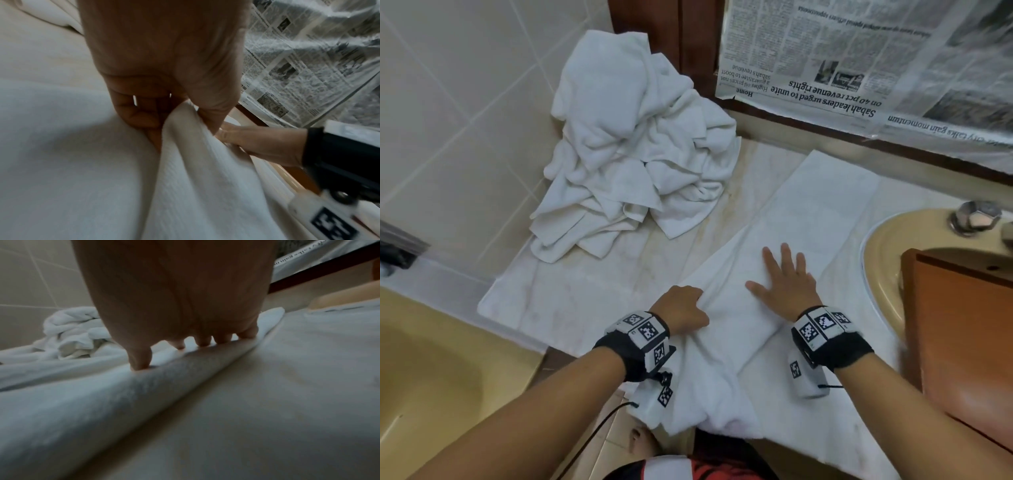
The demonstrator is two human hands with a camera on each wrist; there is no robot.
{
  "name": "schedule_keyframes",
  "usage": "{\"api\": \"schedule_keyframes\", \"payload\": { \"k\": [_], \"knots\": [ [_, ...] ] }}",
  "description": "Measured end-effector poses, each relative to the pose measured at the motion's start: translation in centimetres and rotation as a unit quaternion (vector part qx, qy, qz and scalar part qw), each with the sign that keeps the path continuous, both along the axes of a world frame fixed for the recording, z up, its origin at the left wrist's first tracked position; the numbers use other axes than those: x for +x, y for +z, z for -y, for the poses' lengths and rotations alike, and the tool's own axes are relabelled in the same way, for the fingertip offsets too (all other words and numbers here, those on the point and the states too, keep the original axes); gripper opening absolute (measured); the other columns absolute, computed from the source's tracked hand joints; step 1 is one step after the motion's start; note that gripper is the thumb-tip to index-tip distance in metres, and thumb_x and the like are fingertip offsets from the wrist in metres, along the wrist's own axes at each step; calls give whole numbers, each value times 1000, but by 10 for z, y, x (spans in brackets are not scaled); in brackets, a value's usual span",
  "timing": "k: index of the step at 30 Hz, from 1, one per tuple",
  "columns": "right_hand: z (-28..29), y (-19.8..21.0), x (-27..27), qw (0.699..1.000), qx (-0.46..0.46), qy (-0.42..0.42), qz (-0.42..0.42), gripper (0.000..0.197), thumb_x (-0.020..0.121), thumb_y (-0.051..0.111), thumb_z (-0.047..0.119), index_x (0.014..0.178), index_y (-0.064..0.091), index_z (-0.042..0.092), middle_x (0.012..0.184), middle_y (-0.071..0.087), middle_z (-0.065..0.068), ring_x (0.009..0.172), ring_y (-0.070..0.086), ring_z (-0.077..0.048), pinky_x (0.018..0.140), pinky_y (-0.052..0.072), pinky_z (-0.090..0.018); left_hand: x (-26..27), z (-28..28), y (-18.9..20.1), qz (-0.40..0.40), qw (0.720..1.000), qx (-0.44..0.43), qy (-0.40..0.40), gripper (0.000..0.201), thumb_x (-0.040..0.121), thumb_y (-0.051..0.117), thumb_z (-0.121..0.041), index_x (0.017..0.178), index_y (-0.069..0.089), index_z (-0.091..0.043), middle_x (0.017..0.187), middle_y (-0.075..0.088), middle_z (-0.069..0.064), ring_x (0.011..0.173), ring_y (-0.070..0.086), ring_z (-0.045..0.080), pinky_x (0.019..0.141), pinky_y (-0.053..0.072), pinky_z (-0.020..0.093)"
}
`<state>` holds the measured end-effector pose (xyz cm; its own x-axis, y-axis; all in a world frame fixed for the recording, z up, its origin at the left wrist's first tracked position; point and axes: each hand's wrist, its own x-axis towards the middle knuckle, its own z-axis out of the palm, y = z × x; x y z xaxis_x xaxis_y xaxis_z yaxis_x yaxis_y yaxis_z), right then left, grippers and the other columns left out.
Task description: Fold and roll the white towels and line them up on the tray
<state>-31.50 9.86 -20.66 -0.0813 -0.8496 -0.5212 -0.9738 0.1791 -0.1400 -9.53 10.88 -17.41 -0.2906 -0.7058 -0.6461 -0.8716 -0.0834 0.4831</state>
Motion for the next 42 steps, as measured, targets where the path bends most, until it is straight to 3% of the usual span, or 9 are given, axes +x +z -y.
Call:
{"api": "schedule_keyframes", "payload": {
  "k": [5,8,14,21,26,32,36,39,42],
  "knots": [
    [24,2,-19,999,9,-20,-31,82,89,25,73,152,-12,35,158,-26,1,146,-17,-33,118,7,-49,-17,27,12,11,999,-30,15,33,90,44,-12,123,49,-7,122,53,13,105,53,30,81,41,29],
    [41,2,-26,998,11,-39,-39,81,89,25,73,152,-12,36,158,-25,2,146,-15,-34,118,9,-49,-37,24,17,51,997,-53,33,36,86,49,-17,121,45,-10,115,54,11,100,55,29,79,47,32],
    [54,4,-33,998,11,-40,-54,79,90,23,73,152,-11,37,158,-25,2,147,-14,-33,117,10,-49,-46,0,6,109,988,-86,-61,46,79,58,-21,121,40,-16,106,53,3,95,55,26,71,43,32],
    [64,5,-38,998,16,-39,-53,81,89,26,74,152,-9,38,159,-22,3,147,-13,-33,117,12,-50,5,9,9,78,993,27,-83,53,82,56,-15,134,48,-11,134,52,11,120,51,27,96,45,30],
    [66,2,-39,998,11,-44,-52,81,89,30,73,152,-7,38,160,-20,4,147,-11,-33,117,13,-51,60,-1,13,-14,985,159,-62,51,53,59,-10,103,66,-9,108,69,12,100,66,31,83,55,39],
    [72,3,-37,997,1,-55,-55,81,90,35,70,152,-5,37,161,-17,2,147,-9,-35,116,13,-53,91,-1,19,110,976,156,-108,15,68,67,-4,78,60,-13,77,60,1,75,54,20,61,41,23],
    [70,2,-34,997,-7,-59,-55,80,91,35,68,153,-4,36,161,-16,1,147,-8,-35,116,13,-53,85,11,21,184,967,106,-139,33,71,81,-25,97,66,-11,95,67,2,86,62,20,68,46,25],
    [59,1,-29,997,-17,-57,-52,79,92,33,67,153,-4,34,161,-16,1,147,-8,-35,117,13,-52,69,22,21,156,984,44,-74,38,73,79,-45,91,61,-16,97,65,0,83,59,17,67,43,25],
    [38,3,-19,998,-14,-46,-41,80,92,32,68,153,-5,33,161,-18,0,147,-9,-36,117,13,-53,45,32,16,102,995,-3,-4,59,79,71,-51,125,55,-17,127,56,0,113,54,19,88,44,27]
  ]
}}
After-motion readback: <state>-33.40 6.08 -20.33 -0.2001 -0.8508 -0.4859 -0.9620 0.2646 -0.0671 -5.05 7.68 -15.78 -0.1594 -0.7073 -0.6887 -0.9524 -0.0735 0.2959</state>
